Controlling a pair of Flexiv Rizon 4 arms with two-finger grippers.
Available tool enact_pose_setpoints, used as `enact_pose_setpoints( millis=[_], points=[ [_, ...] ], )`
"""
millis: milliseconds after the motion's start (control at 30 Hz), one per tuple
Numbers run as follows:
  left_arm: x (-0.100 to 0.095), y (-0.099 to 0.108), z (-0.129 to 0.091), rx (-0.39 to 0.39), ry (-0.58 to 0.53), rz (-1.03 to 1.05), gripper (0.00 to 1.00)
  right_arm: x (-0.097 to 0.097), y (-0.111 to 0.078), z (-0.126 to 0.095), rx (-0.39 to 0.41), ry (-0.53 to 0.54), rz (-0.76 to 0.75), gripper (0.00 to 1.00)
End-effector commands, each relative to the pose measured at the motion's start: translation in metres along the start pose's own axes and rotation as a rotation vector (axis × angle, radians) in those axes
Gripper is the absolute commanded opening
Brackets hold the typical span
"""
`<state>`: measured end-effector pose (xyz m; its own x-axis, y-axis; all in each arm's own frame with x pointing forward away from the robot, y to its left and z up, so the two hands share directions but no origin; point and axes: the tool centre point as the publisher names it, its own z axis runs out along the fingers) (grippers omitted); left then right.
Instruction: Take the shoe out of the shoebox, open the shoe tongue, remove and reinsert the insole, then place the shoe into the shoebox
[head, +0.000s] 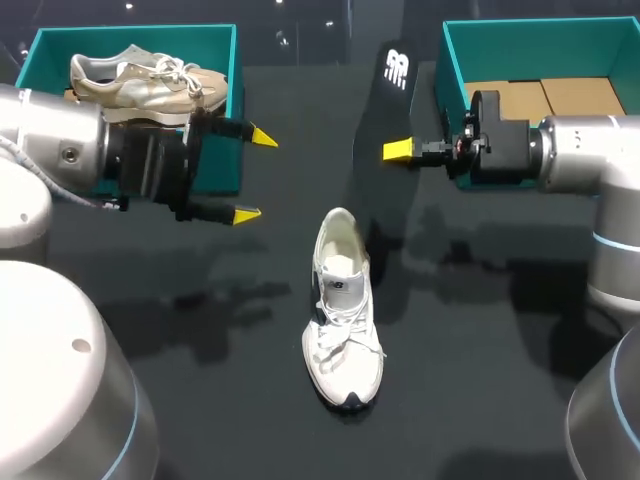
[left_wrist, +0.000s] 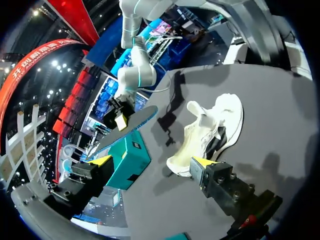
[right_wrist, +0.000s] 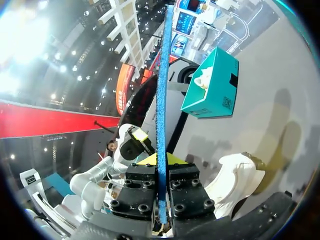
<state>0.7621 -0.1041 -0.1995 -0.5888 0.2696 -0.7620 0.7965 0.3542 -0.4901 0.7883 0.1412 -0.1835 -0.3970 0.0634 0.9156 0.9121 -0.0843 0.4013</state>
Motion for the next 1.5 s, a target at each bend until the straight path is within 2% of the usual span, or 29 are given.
enact_pose_setpoints(
  millis=[33, 100, 500, 633, 733, 867, 933, 1233, 1267, 1333, 1500],
  points=[
    [0.012, -0.007, 0.003, -0.132, 0.15, -0.323, 1.0, -0.007, -0.006, 0.002, -0.036, -0.001, -0.036, 0.0],
    [0.017, -0.009, -0.002, -0.149, 0.151, -0.35, 1.0, -0.012, -0.008, 0.003, -0.039, -0.001, -0.063, 0.0],
    [0.017, -0.009, -0.002, -0.149, 0.151, -0.35, 1.0, -0.012, -0.008, 0.003, -0.039, -0.001, -0.063, 0.0],
    [0.022, 0.0, 0.007, -0.229, 0.205, -0.459, 1.0, -0.018, -0.009, 0.008, -0.066, 0.022, -0.115, 0.0],
    [0.026, 0.006, 0.009, -0.255, 0.233, -0.501, 1.0, -0.024, -0.009, 0.014, -0.072, 0.019, -0.147, 0.0],
    [0.031, 0.009, 0.011, -0.26, 0.266, -0.553, 1.0, -0.028, -0.009, 0.018, -0.074, 0.023, -0.183, 0.0],
    [0.032, 0.011, 0.01, -0.293, 0.268, -0.567, 1.0, -0.03, -0.008, 0.018, -0.091, 0.002, -0.217, 0.0],
    [0.032, 0.011, 0.01, -0.293, 0.268, -0.567, 1.0, -0.03, -0.008, 0.018, -0.091, 0.002, -0.217, 0.0],
    [0.035, 0.011, 0.015, -0.281, 0.286, -0.57, 1.0, -0.03, -0.008, 0.018, -0.091, 0.002, -0.217, 0.0],
    [0.04, 0.014, 0.025, -0.325, 0.292, -0.576, 1.0, -0.032, -0.009, 0.021, -0.085, 0.007, -0.22, 0.0],
    [0.052, 0.025, 0.038, -0.338, 0.317, -0.625, 1.0, -0.043, -0.007, 0.032, -0.071, 0.027, -0.264, 0.0]
  ],
)
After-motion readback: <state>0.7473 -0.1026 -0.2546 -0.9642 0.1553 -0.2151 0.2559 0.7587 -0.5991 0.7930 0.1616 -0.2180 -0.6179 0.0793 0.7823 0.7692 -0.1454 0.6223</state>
